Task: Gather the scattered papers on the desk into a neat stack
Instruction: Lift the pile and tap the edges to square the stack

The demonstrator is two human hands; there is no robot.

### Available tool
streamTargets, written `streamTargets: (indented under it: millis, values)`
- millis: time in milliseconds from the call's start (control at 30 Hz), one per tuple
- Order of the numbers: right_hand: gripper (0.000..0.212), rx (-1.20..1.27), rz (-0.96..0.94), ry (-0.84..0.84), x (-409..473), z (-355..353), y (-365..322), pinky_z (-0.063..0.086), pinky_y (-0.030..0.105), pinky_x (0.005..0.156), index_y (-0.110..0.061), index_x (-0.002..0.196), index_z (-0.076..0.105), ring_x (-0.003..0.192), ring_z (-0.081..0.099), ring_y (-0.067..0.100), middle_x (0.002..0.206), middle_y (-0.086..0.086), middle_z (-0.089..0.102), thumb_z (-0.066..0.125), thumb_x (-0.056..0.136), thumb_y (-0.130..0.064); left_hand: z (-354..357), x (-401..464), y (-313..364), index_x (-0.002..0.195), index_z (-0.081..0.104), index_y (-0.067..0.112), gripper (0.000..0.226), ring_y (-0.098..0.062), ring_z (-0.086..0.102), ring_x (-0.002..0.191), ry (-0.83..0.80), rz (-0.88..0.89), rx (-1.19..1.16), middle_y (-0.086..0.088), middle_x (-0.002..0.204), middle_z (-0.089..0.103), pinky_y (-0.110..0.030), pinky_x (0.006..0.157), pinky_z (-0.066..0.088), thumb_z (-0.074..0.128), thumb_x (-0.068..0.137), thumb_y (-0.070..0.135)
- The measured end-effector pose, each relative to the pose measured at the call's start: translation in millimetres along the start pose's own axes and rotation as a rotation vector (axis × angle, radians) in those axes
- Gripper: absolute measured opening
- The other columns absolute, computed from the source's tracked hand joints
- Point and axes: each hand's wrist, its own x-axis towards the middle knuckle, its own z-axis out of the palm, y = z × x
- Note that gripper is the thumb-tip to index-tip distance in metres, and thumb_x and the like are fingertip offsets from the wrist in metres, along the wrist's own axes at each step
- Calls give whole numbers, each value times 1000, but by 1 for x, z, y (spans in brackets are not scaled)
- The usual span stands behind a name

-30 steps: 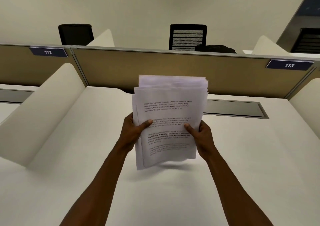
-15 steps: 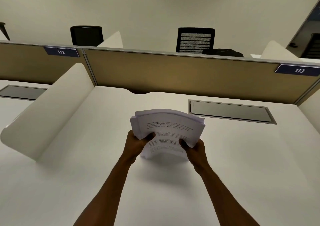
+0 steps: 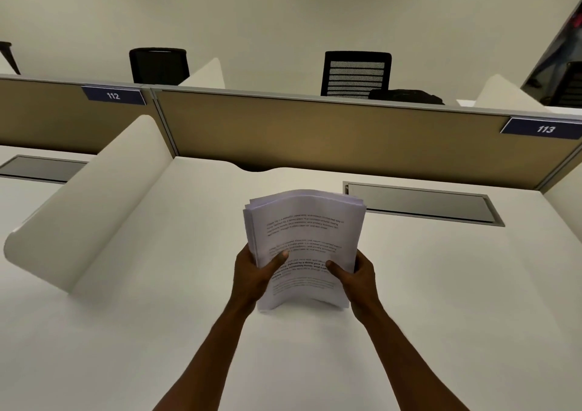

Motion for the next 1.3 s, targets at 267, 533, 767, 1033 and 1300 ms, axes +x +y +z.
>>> streamTargets:
  millis: [267, 533, 767, 1033, 1300]
  values:
    - [38, -12, -36, -23, -1, -2, -10, 62, 35, 77, -32, 110, 68, 96, 72, 20, 108, -3, 74, 80, 74, -26, -2, 5, 12, 106, 71, 29, 38, -19, 75, 91, 60, 34, 3, 3, 103, 77, -34, 69, 64, 84, 71, 33]
    - [40, -125, 4, 22, -5, -2, 3, 60, 42, 85, -17, 121, 62, 104, 67, 28, 113, 5, 70, 74, 84, -7, 1, -7, -11, 119, 65, 16, 35, -28, 70, 102, 43, -57, 59, -5, 112, 74, -53, 86, 60, 72, 85, 18]
    - [43, -56, 6, 31, -8, -1, 6, 60, 36, 80, -32, 111, 64, 99, 68, 18, 109, -5, 72, 79, 80, -7, 2, -9, -11, 123, 63, 15, 39, -30, 69, 105, 42, -68, 35, -6, 115, 72, -49, 86, 60, 71, 85, 19]
    - [34, -82, 13, 65, -15, 4, 14, 57, 16, 62, -40, 96, 69, 91, 70, 11, 94, -15, 76, 80, 79, -12, 5, -22, -23, 124, 64, 16, 46, -25, 68, 105, 56, -106, 53, -3, 114, 73, -44, 86, 61, 65, 81, 30]
    - [32, -79, -32, 35, -12, 3, 7, 61, 25, 70, -37, 100, 70, 90, 72, 12, 98, -9, 76, 82, 74, -23, 3, -20, -20, 120, 65, 24, 38, -20, 70, 99, 91, -65, 59, 3, 108, 74, -34, 76, 63, 69, 83, 29]
